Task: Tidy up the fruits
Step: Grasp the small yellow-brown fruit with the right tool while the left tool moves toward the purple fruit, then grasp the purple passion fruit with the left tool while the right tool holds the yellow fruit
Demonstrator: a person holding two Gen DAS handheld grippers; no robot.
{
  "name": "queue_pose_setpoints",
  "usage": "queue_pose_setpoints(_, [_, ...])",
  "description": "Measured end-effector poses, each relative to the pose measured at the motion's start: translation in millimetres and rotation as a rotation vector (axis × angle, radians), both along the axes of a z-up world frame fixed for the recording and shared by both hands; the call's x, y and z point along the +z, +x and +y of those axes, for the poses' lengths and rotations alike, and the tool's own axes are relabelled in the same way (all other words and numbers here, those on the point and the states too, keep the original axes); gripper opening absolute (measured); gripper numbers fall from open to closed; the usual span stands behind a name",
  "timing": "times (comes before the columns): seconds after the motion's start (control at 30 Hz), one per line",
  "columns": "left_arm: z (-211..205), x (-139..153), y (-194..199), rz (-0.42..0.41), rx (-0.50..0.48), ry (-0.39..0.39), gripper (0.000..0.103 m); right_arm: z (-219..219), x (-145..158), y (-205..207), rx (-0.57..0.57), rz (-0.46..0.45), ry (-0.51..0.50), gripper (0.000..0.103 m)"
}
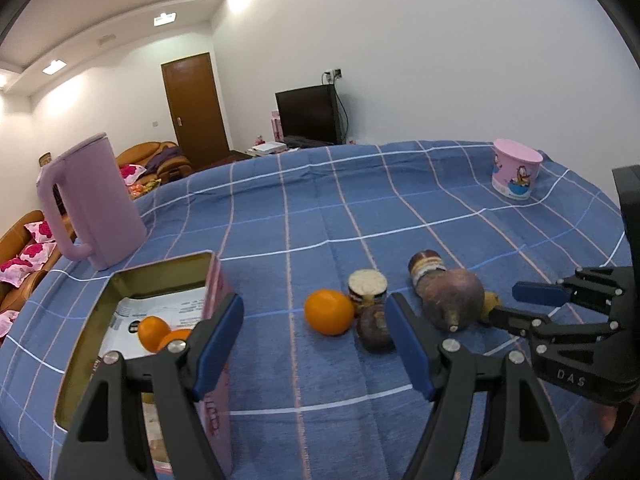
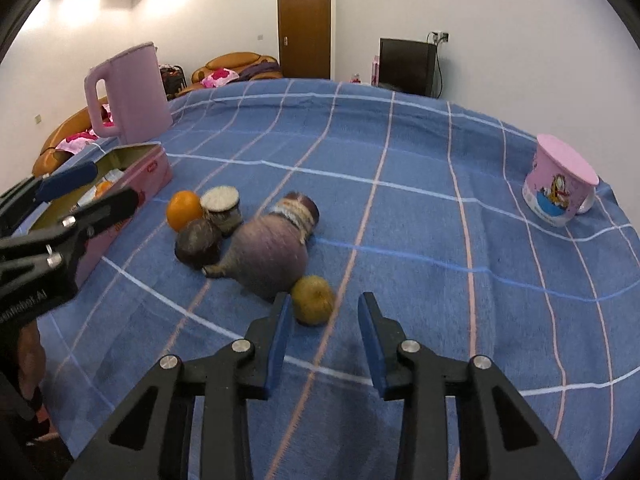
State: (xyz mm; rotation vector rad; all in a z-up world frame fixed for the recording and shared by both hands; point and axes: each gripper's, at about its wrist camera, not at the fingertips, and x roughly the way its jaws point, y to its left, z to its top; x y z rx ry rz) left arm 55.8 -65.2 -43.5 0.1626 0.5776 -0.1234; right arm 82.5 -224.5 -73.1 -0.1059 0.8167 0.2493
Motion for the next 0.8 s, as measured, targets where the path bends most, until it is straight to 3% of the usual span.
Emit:
queue_pose_setpoints(0.2, [-18, 0, -2, 0.003, -0.038, 0.012, 0.076, 13, -11, 12, 0.059, 0.068, -0.040, 0.037])
queue_pose_setpoints(0.4, [-27, 0, 2, 0.014, -0.060, 0.005, 0.076, 9, -10, 19, 0.055, 0.062, -0.013, 0.036])
queue_pose_setpoints(0.43, [-28, 0, 3, 0.018, -0.063, 0.002, 0.076, 9, -8, 17, 0.061, 0.051, -0.010, 0.027])
queue_pose_setpoints(0.47, [-29, 0, 5, 0.022, -0.065, -0.001, 0.076, 9, -7, 14, 0.064, 0.038, -0.014, 0.028])
queue_pose_setpoints(0.8, [-53, -8, 18, 0.082, -0.127, -0.061, 0.076, -21, 3, 9, -0.097, -0.031, 0.022, 0.027])
